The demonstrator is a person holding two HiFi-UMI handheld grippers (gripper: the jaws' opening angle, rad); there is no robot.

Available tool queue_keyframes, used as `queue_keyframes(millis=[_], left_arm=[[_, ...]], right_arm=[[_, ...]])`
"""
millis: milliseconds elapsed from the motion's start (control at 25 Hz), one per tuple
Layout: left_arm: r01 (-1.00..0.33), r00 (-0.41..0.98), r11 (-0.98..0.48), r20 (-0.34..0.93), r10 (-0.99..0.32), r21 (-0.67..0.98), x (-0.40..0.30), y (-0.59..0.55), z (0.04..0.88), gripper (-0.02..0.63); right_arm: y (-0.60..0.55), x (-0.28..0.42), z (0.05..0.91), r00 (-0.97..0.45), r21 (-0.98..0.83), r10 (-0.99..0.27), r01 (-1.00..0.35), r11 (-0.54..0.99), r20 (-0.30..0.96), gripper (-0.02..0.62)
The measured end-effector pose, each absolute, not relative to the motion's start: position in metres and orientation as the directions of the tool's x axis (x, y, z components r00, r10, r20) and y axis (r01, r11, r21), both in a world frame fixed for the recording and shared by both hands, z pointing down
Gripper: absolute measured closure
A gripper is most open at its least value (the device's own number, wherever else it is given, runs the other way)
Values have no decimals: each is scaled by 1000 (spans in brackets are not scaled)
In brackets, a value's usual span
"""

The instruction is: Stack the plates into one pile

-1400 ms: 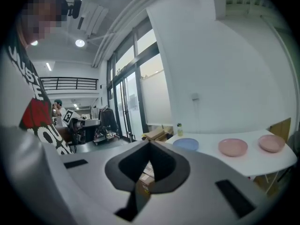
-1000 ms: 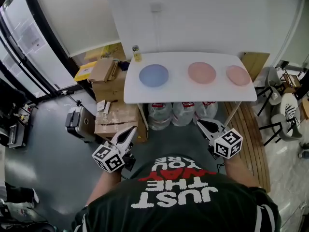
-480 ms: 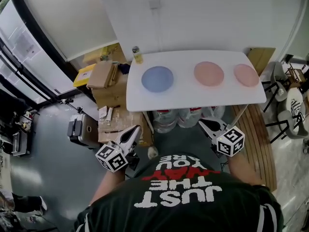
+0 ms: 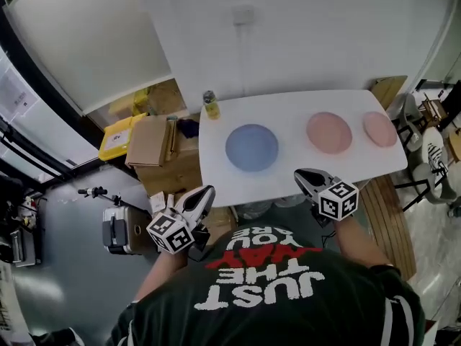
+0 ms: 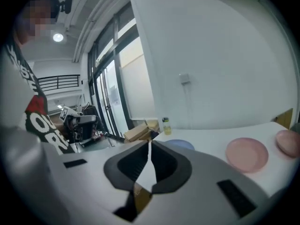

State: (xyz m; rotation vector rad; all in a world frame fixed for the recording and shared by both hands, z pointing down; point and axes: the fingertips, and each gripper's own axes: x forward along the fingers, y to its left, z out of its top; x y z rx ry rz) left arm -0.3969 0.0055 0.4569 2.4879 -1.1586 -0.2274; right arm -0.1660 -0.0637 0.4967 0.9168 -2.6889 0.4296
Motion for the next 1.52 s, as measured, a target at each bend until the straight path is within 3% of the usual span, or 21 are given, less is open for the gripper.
queue_keyframes(millis=[240,520,680,1000,1280,1320,1400,1520], left_arm=[[-700,647,-581,24,-762,415,-427,-56,484,598],[-751,595,-511,92,-799,418,-412,-101,516,598],[-769,563,-465,120,-818,440,-399,-115,530,598],[-784,540,-395,213,-814,479,-382,-118,559,598],[-787,534,-370,243,-810,494,-390,-111,573,598],[-788,531,-366,245,-811,496,-392,-110,573,598],[-790,526,-358,249,-813,498,-394,-110,573,598],[-788,527,-358,250,-812,500,-389,-113,573,598]], right_arm=[[-134,-206,543,-718,-218,-530,-664,715,452,588],[-193,-217,611,-695,-280,-427,-661,696,579,584],[-223,-209,655,-655,-289,-377,-678,676,654,509],[-265,-178,748,-525,-386,-365,-836,390,769,463],[-277,-187,788,-514,-453,-340,-857,246,787,467],[-279,-187,789,-520,-473,-344,-854,217,782,530],[-283,-187,788,-545,-519,-341,-837,172,766,574],[-285,-181,780,-575,-539,-329,-818,201,749,578]])
